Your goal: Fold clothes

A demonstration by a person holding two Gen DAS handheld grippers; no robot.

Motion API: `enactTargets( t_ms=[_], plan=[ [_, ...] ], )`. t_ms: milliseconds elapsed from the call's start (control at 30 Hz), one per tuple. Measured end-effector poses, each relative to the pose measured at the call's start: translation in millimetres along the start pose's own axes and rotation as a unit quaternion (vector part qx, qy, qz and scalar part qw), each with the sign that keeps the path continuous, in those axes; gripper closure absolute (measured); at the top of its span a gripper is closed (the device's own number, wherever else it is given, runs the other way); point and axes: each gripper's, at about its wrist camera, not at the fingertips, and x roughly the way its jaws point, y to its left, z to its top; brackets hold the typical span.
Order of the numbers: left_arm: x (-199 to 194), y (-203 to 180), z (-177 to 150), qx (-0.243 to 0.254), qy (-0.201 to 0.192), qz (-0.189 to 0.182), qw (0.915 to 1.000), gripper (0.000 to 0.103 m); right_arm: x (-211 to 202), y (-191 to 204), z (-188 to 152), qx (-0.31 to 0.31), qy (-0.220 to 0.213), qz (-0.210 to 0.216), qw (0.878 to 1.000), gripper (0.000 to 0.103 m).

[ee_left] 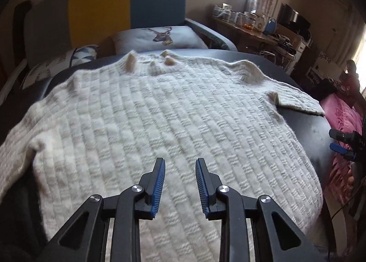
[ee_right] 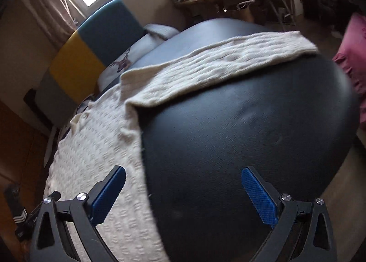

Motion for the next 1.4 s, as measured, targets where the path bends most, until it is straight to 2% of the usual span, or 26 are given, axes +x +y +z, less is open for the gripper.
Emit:
enactTargets(
  t_ms=[133, 300, 500, 667, 767, 833, 900, 1100, 1167, 1267, 1333, 1400],
  plan=[
    [19, -27, 49, 0.024, -0.006, -0.042, 0.9988, 0.076, -5, 3, 41, -0.038, -0.036, -0.012, 0.999, 0.008],
    [55, -63, 115, 0.052, -0.009, -0.094, 0.9942, 0.076, 35, 27, 97, -0.048, 0.01, 0.02, 0.999, 0.008],
    [119, -108, 170, 0.097, 0.021, -0.143, 0.9847, 0.076, 91, 65, 134, -0.15, 0.04, -0.05, 0.987, 0.008],
    [180, -131, 191, 0.112, 0.057, -0.156, 0.9797, 0.076, 131, 52, 149, -0.18, 0.076, -0.124, 0.973, 0.008],
    [220, -138, 199, 0.099, 0.089, -0.145, 0.9805, 0.076, 148, 29, 148, -0.178, 0.102, -0.172, 0.964, 0.008],
    [238, -136, 201, 0.078, 0.095, -0.148, 0.9814, 0.076, 151, 10, 142, -0.167, 0.111, -0.179, 0.963, 0.006],
    [241, -136, 202, 0.063, 0.088, -0.153, 0.9823, 0.076, 143, 1, 138, -0.167, 0.099, -0.18, 0.964, 0.004],
    [227, -138, 197, 0.047, 0.083, -0.147, 0.9846, 0.076, 133, -13, 136, -0.152, 0.084, -0.17, 0.97, 0.001],
    [211, -134, 190, 0.051, 0.068, -0.143, 0.9861, 0.076, 116, -16, 138, -0.134, 0.058, -0.141, 0.979, 0.007],
    [190, -125, 174, 0.06, 0.053, -0.138, 0.9872, 0.076, 64, -50, 138, -0.036, -0.016, -0.081, 0.996, 0.007],
    [178, -119, 160, 0.065, 0.049, -0.133, 0.9878, 0.076, 33, -89, 134, 0.048, -0.047, -0.045, 0.997, 0.006],
    [168, -115, 148, 0.072, 0.047, -0.123, 0.9887, 0.076, 11, -124, 130, 0.127, -0.074, -0.02, 0.989, 0.006]
  ],
)
